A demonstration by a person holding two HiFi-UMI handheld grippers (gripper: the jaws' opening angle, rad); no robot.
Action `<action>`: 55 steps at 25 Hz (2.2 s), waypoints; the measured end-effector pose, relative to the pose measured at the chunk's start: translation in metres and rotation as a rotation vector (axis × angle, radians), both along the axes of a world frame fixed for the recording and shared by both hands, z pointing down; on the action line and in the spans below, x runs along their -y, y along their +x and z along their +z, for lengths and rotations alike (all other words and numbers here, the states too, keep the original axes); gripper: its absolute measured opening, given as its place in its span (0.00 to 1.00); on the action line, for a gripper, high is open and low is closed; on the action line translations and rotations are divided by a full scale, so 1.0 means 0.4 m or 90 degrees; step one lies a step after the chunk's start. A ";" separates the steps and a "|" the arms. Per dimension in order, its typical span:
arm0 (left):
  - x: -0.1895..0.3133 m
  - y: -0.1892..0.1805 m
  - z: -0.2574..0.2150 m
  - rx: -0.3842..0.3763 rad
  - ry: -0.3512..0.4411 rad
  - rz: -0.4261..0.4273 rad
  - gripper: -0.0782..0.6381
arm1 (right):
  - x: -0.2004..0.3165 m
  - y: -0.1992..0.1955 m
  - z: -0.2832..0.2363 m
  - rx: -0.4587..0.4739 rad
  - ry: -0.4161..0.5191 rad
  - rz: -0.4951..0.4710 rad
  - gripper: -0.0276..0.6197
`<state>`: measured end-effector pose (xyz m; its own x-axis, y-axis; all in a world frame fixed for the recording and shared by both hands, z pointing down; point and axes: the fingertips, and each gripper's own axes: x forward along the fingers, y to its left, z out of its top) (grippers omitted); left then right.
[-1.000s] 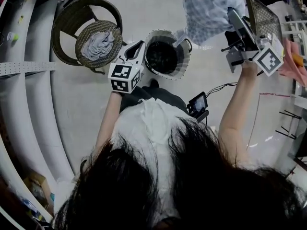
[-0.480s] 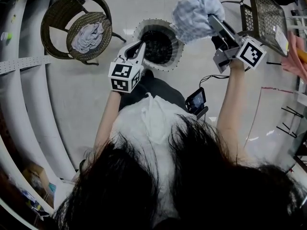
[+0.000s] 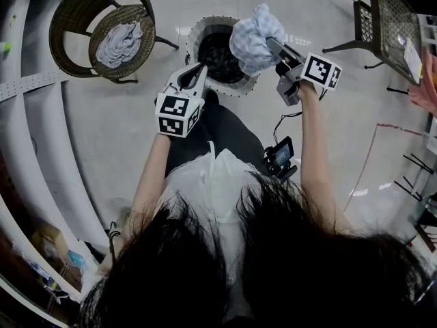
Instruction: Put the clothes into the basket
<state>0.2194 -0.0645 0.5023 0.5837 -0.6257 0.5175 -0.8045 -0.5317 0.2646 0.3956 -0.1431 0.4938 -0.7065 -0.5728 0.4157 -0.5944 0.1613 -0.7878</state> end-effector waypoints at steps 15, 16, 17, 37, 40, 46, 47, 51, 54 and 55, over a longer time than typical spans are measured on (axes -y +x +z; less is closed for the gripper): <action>0.041 0.047 0.268 0.028 -0.089 0.019 0.14 | 0.048 0.076 0.583 -0.077 -0.193 0.107 0.20; 0.048 0.049 0.286 0.029 -0.093 0.020 0.14 | 0.052 0.084 0.611 -0.084 -0.202 0.110 0.20; 0.055 0.050 0.304 0.028 -0.098 0.021 0.14 | 0.054 0.091 0.640 -0.092 -0.211 0.112 0.20; 0.016 0.035 0.406 0.033 -0.140 0.027 0.14 | 0.006 0.035 0.765 -0.164 -0.232 0.043 0.41; 0.015 0.021 0.401 0.032 -0.137 0.018 0.14 | 0.004 0.018 0.744 -0.156 -0.221 0.036 0.41; 0.018 -0.013 0.388 0.026 -0.123 -0.003 0.14 | 0.004 -0.024 0.700 -0.137 -0.189 0.021 0.41; 0.018 -0.020 0.382 0.025 -0.120 -0.006 0.14 | 0.004 -0.033 0.685 -0.131 -0.183 0.019 0.41; 0.019 -0.058 0.342 0.017 -0.108 -0.027 0.14 | 0.003 -0.081 0.603 -0.105 -0.156 0.009 0.41; 0.018 -0.090 0.310 0.007 -0.097 -0.046 0.14 | -0.009 -0.128 0.538 -0.080 -0.138 -0.009 0.41; 0.018 -0.102 0.299 0.003 -0.091 -0.054 0.14 | -0.012 -0.145 0.517 -0.073 -0.130 -0.017 0.41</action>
<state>0.1785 -0.0718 0.6218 0.5297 -0.5921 0.6073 -0.8461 -0.4192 0.3292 0.3375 -0.1381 0.7005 -0.6613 -0.4501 0.6001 -0.6801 0.0221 -0.7328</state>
